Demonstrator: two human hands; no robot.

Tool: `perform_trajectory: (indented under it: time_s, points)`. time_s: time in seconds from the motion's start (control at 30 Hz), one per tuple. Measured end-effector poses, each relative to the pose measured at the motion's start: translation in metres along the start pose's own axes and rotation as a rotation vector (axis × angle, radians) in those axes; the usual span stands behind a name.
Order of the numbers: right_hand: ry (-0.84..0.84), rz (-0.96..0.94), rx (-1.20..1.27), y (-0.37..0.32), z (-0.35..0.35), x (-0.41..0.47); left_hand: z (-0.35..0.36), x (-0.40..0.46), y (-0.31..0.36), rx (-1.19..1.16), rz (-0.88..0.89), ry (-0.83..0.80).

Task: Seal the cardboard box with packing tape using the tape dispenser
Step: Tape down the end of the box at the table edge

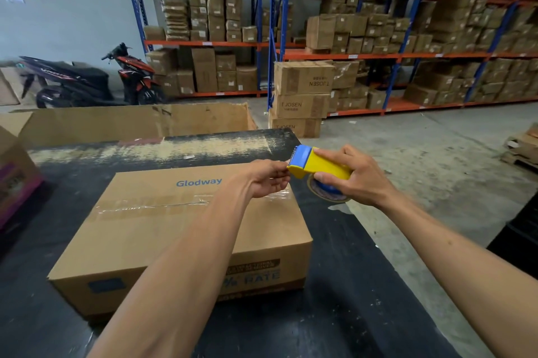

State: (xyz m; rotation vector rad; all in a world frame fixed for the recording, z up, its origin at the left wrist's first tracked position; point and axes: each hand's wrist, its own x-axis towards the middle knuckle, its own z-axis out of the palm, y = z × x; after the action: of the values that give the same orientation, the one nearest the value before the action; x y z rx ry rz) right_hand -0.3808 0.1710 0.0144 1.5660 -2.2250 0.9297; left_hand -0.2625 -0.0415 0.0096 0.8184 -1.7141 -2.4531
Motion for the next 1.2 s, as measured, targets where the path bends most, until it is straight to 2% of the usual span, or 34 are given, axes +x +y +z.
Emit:
perform_trajectory:
  time_s: [0.23,0.47,0.57,0.67,0.8,0.97,1.1,1.2]
  points:
    - [-0.031,0.004,-0.005,-0.003,0.003,0.003,0.004,-0.001,0.000,0.161,0.099,0.105]
    - [-0.015,0.064,0.007,-0.003,0.001,0.004,-0.001,0.002,0.002,0.056,-0.019,-0.004]
    - [-0.047,0.079,0.013,-0.008,0.000,0.005,-0.003,0.007,0.001,0.013,-0.057,0.023]
    - [-0.097,0.084,-0.016,-0.014,0.006,0.006,-0.006,0.015,0.003,0.108,-0.026,0.127]
    - [-0.070,0.109,-0.085,-0.025,0.014,0.007,-0.009,0.028,0.005,0.215,0.068,0.256]
    - [-0.023,0.172,-0.130,-0.035,0.010,0.001,-0.011,0.038,0.009,0.309,0.076,0.253]
    - [-0.019,0.200,-0.128,-0.038,-0.011,-0.014,-0.052,0.054,0.021,0.413,0.084,0.333]
    - [-0.025,0.258,-0.098,-0.043,-0.019,-0.029,-0.067,0.062,0.035,0.458,0.091,0.308]
